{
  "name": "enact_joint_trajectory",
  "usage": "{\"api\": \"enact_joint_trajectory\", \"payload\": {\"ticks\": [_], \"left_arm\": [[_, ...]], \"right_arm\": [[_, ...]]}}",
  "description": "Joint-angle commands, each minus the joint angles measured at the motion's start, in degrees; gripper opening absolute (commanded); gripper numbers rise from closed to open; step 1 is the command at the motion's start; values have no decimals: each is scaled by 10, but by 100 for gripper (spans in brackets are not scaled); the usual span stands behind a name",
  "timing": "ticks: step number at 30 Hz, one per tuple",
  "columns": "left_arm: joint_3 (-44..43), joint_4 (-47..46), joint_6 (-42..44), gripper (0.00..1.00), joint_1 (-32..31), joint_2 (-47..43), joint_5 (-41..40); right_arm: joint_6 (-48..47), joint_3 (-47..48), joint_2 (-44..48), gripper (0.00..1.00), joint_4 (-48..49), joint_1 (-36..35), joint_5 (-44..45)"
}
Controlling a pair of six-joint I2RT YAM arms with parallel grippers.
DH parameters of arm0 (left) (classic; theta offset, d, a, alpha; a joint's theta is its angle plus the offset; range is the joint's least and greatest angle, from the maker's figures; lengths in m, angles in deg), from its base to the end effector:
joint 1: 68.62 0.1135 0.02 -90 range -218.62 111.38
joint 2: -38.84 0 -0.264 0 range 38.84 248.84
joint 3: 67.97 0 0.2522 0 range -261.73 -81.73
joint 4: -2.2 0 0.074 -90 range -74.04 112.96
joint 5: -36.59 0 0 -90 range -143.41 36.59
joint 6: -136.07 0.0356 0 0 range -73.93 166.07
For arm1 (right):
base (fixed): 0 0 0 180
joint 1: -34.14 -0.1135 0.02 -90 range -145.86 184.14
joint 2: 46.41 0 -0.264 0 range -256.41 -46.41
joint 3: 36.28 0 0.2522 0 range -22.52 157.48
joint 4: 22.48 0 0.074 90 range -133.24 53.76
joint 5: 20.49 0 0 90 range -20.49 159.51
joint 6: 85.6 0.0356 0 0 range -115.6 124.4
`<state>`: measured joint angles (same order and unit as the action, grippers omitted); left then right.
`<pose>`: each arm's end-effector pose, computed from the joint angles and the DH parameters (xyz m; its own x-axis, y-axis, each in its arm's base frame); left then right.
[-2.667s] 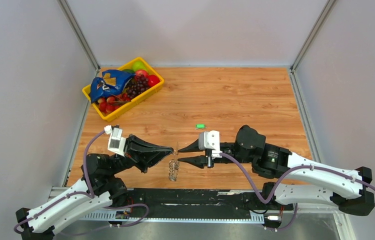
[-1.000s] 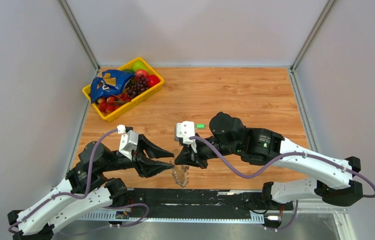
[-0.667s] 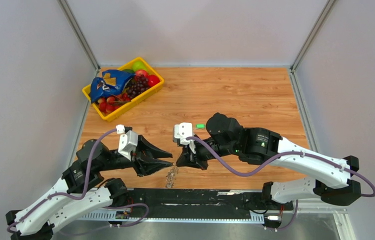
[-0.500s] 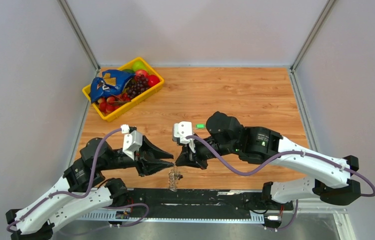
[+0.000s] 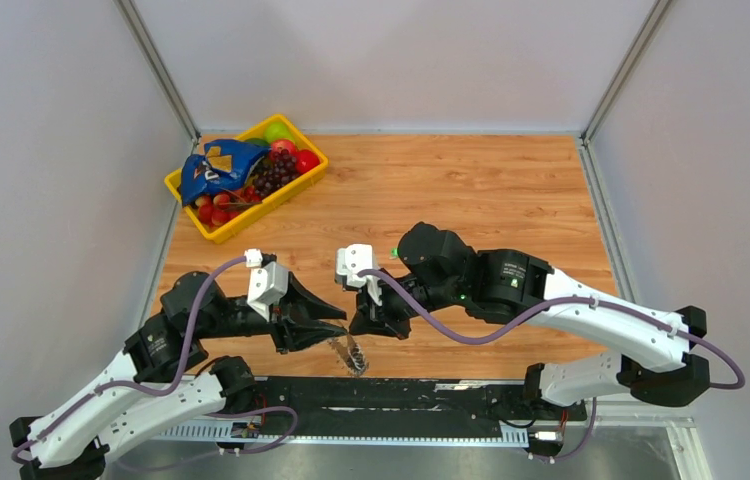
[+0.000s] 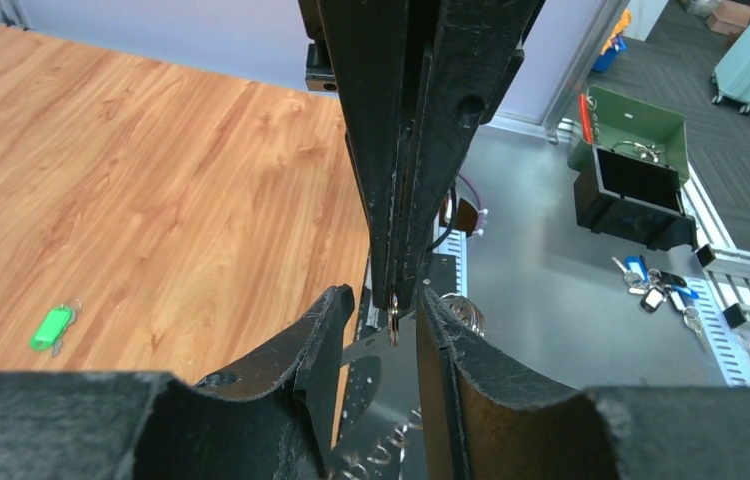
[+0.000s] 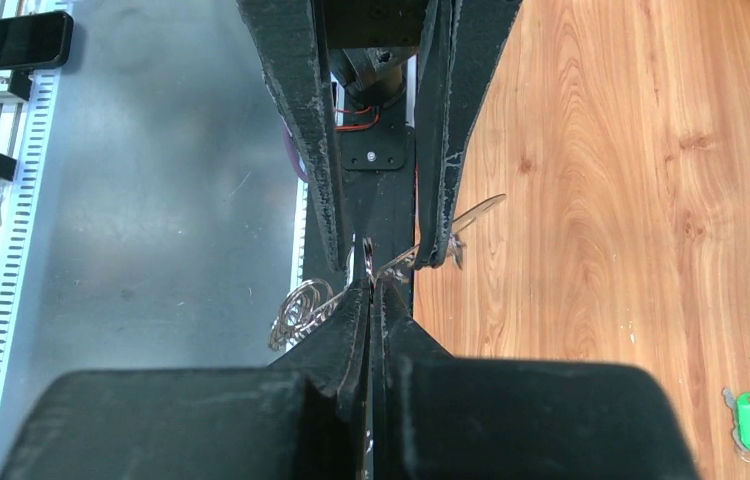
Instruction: Put the keys on the keyring
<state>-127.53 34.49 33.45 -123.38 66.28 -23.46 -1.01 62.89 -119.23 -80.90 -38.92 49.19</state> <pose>0.0456 -0.0953 0.3689 -0.2192 -0.0178 -0.9755 0.9713 0.0905 -0.2199 0.0636 0.2514 0.4206 -0.0614 -0.5049 -0.8610 -0.9930 -0.0561 0.1037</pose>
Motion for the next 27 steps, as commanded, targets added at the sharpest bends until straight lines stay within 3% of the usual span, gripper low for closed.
{"api": "enact_joint_trajectory", "payload": {"ticks": [1, 18, 27], "left_arm": [[-24, 10, 17, 40, -2, 6, 9], [-28, 29, 28, 30, -2, 19, 8], [-33, 33, 29, 31, -2, 16, 6]], "right_arm": [[13, 32, -3, 0, -2, -2, -6], [14, 39, -7, 0, -7, -2, 7], [14, 37, -15, 0, -10, -2, 11]]}}
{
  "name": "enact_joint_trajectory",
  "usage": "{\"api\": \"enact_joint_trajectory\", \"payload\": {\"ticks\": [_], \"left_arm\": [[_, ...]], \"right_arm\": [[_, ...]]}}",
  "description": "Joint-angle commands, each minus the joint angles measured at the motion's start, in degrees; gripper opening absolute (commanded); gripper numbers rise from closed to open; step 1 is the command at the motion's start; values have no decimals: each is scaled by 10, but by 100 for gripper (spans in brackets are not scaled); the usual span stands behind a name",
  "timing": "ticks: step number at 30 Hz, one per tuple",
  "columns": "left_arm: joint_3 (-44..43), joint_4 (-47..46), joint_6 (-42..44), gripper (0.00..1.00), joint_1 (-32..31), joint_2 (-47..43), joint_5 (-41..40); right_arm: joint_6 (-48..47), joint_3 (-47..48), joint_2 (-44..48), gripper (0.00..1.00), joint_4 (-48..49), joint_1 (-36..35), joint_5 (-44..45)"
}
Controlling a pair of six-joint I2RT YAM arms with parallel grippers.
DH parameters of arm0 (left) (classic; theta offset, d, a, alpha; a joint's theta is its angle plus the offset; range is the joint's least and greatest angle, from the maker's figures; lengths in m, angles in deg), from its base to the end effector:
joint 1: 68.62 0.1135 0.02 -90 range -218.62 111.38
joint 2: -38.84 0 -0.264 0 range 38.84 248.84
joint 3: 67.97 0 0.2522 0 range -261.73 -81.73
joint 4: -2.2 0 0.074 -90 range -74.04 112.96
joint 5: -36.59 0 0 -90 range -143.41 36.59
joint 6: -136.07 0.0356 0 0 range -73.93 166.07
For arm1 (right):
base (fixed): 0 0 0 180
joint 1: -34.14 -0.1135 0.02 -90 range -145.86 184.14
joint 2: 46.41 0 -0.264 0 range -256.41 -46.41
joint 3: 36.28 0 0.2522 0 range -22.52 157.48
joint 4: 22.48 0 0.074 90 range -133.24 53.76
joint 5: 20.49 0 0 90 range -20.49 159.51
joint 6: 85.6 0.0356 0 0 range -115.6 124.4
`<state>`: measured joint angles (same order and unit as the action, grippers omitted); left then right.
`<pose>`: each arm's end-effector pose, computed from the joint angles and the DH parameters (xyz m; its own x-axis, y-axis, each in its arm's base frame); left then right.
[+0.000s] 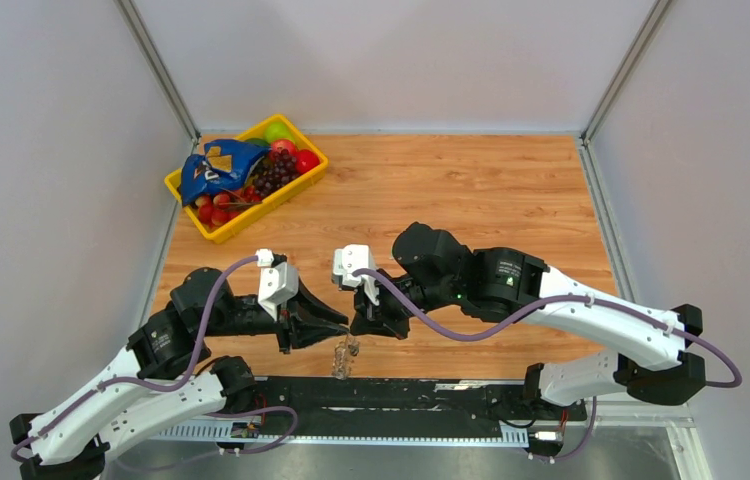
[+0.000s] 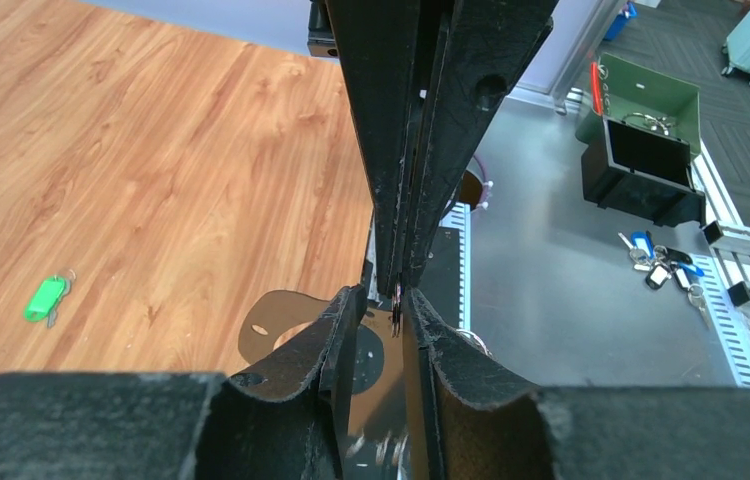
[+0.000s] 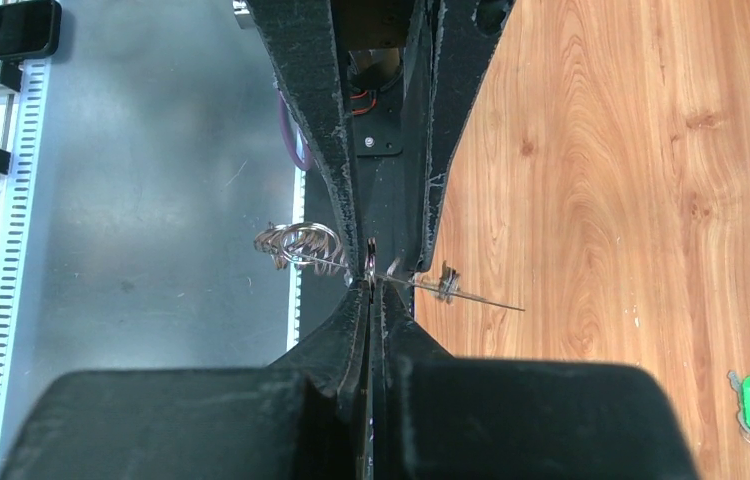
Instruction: Put the keys on the keyring
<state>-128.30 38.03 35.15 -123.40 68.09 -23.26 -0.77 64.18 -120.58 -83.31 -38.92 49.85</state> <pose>0.0489 -0.1002 0.3640 -0.2354 0.0494 -0.9706 0.9680 0.1010 -0.2296 0.0651 0.2548 0.4182 -0.0761 -0.5410 -0.8376 -0.9925 -0.0396 0.1158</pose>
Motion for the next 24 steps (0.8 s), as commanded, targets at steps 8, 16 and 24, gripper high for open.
{"api": "enact_joint_trajectory", "payload": {"ticks": [8, 16, 24], "left_arm": [[-21, 0, 12, 30, -2, -5, 5], [-17, 2, 14, 23, -2, -8, 4], [-16, -5, 16, 3, -2, -12, -1]], "right_arm": [[11, 30, -7, 0, 14, -2, 6], [12, 36, -9, 0, 14, -2, 7], [13, 35, -12, 0, 12, -2, 7]]}}
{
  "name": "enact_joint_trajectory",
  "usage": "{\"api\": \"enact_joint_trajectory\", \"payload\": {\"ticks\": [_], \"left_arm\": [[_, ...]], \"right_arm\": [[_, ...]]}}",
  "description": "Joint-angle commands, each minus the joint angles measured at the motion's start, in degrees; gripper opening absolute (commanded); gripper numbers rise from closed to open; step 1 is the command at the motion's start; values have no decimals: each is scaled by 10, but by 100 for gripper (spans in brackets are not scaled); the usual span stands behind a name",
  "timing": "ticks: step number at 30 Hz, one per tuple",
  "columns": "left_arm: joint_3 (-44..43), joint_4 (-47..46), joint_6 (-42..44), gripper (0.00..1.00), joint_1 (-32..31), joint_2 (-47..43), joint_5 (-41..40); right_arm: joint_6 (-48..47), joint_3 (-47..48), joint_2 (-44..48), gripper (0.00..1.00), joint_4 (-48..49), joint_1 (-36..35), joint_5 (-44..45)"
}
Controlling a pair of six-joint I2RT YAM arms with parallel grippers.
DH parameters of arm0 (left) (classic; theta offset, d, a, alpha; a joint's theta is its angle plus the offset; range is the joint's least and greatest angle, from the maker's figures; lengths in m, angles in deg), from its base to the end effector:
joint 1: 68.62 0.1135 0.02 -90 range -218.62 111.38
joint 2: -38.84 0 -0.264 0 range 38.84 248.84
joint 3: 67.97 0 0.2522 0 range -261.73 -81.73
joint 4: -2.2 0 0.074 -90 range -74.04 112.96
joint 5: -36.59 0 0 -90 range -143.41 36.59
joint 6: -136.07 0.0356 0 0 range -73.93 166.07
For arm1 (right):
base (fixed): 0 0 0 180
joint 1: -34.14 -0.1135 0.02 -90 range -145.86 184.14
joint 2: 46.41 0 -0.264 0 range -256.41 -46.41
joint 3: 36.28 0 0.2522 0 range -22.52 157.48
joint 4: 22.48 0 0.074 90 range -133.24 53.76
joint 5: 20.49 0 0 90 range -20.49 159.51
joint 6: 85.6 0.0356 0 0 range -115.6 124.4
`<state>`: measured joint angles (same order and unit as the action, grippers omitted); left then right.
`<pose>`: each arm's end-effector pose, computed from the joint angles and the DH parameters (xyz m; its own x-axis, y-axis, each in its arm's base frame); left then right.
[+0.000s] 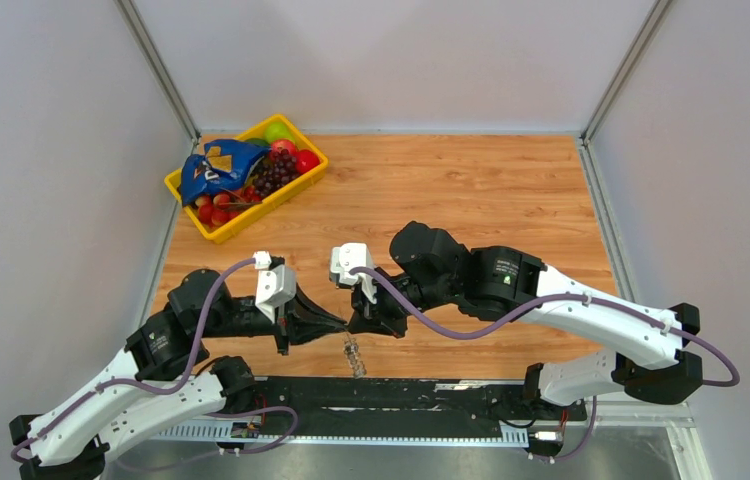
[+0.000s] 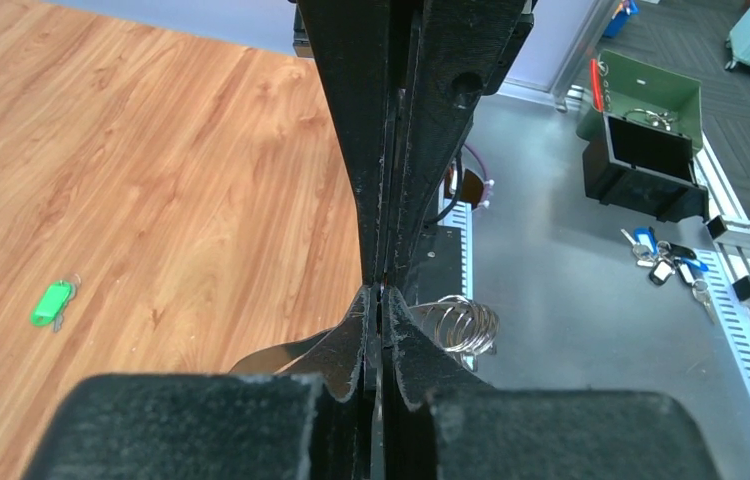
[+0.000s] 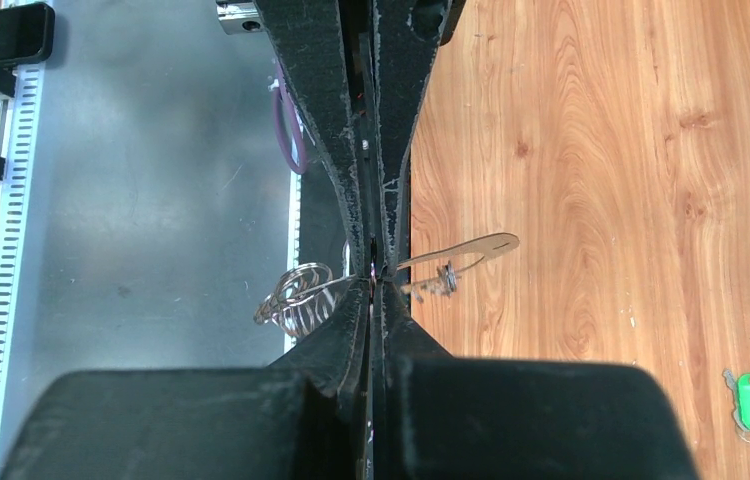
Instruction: Put the keys on the keyring
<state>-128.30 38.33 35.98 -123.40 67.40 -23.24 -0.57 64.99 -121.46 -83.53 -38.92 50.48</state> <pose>0.0471 -0.0977 0.3645 -0.2175 0.0455 -0.9750 0.9722 0.0987 -0.2123 0.0665 0.2583 0.4185 -0.0807 -0.5460 -0.8339 -0.9930 -0.0280 0.1144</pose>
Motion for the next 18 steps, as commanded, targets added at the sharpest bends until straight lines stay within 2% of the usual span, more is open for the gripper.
{"api": "enact_joint_trajectory", "payload": {"ticks": [1, 10, 14, 16, 18], "left_arm": [[-16, -8, 8, 1, -2, -6, -2], [11, -69, -7, 0, -2, -19, -5], [37, -115, -8, 0, -2, -45, -10], [45, -134, -8, 0, -2, -54, -13], [51, -151, -9, 0, -2, -59, -12]], "right_arm": [[11, 26, -4, 0, 14, -2, 0], [10, 17, 5, 1, 17, -2, 4], [10, 1, 45, 16, 31, -2, 27], [10, -11, 67, 30, 41, -2, 40], [9, -25, 88, 38, 49, -2, 54]]}}
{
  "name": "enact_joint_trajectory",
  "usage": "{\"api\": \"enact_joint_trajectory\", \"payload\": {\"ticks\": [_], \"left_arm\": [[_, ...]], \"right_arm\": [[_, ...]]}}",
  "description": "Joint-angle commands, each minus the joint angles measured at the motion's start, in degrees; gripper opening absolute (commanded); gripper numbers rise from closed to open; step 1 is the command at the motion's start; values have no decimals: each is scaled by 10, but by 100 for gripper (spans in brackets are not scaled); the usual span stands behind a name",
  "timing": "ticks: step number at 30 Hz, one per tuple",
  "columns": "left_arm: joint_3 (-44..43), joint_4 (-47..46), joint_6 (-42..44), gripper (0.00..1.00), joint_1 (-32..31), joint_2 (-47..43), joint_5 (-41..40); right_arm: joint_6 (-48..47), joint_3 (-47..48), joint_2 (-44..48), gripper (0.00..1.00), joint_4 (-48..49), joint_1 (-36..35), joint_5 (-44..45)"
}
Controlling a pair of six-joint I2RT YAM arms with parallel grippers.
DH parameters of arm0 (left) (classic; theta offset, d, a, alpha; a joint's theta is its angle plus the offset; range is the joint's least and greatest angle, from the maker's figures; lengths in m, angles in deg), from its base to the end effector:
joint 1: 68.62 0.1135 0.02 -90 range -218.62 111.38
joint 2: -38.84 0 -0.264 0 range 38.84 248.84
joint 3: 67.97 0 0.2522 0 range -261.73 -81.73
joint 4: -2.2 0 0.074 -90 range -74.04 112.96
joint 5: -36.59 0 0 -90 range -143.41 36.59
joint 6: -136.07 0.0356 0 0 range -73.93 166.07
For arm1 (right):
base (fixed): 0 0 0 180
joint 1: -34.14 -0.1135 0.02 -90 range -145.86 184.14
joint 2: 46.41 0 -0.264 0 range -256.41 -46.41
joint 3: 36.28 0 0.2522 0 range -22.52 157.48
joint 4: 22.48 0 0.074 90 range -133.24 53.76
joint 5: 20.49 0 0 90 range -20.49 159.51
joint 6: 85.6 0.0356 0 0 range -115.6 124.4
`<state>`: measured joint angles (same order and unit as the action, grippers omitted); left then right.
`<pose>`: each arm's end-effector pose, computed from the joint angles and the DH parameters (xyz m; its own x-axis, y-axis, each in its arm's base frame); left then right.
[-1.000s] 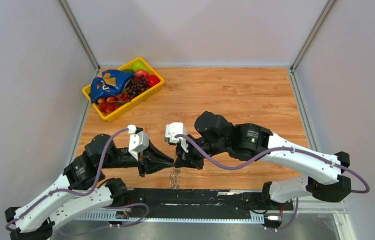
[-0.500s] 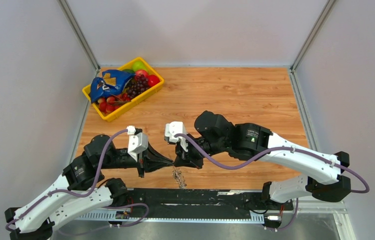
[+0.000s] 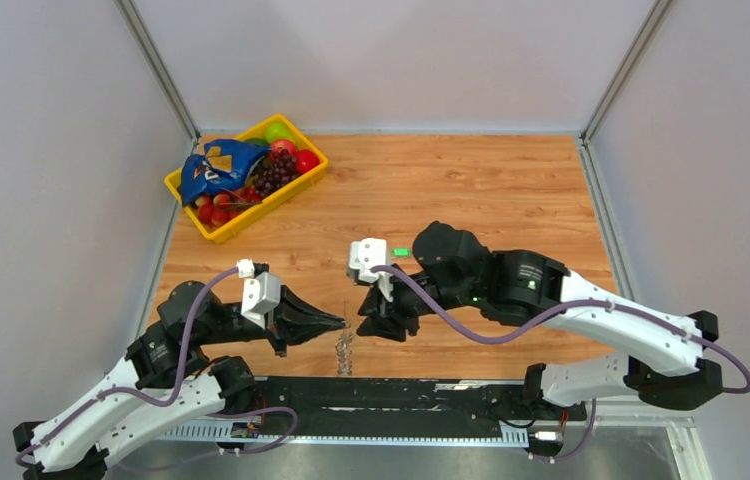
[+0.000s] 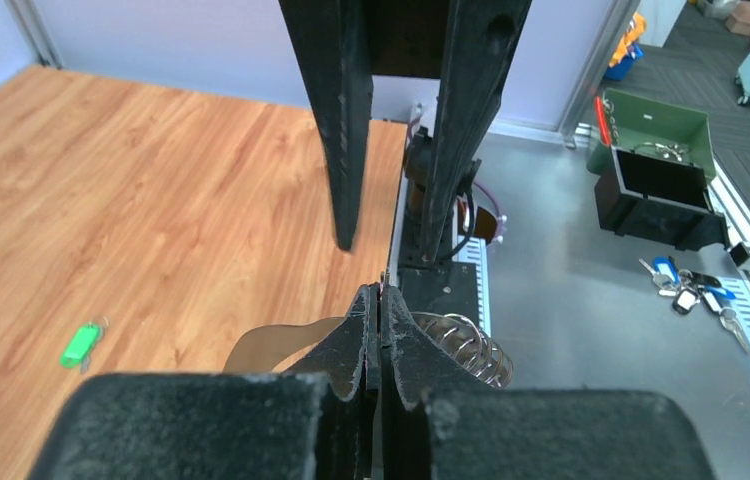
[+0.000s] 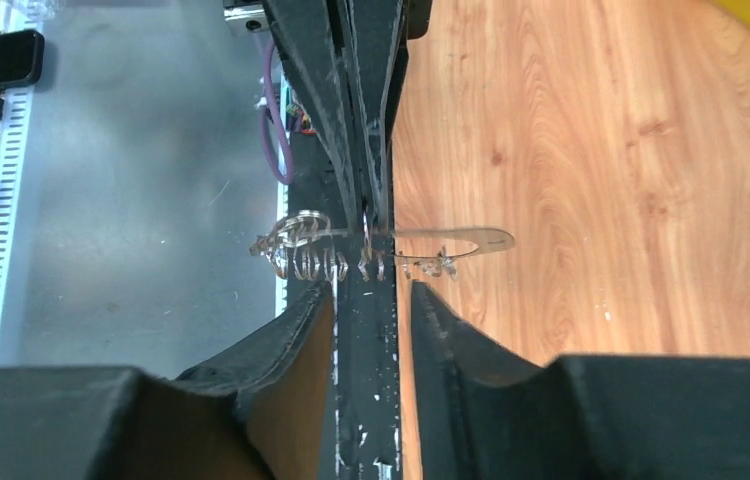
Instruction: Put the keys on the keyring
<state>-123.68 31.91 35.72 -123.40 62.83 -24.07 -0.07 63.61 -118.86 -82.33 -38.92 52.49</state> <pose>0.0424 -0.0904 0.3571 -0.1588 -0.0466 -0.9862 0.9820 0.0959 -0.1626 0.0645 0.2474 0.4235 -0.0788 -0.5144 -0.8539 -0.9959 0.0021 0.0906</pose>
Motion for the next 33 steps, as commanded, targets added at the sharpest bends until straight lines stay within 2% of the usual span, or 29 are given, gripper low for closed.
{"api": "enact_joint_trajectory", "payload": {"ticks": [1, 6, 8, 12, 16, 20, 26, 33], "left_arm": [[9, -96, -6, 0, -1, -14, -3], [37, -148, -4, 0, -2, -17, 38], [55, -198, 0, 0, -2, -26, 52], [100, -259, 21, 0, -2, -57, 68], [135, -281, 70, 0, -2, -98, 51], [129, -231, 147, 0, -2, -110, 7], [80, -123, 276, 0, -2, -74, -57], [86, -105, 346, 0, -2, -75, -100]], "right_arm": [[3, -19, 71, 42, 42, -2, 43], [-6, -74, 119, 54, 71, -1, 78], [-10, -104, 132, 57, 82, -2, 99], [-13, -148, 148, 58, 106, -2, 151], [-14, -178, 155, 58, 128, -2, 206], [-4, -206, 158, 58, 155, -2, 264], [-2, -232, 160, 60, 190, -2, 303], [-3, -243, 146, 65, 212, -2, 376]]}}
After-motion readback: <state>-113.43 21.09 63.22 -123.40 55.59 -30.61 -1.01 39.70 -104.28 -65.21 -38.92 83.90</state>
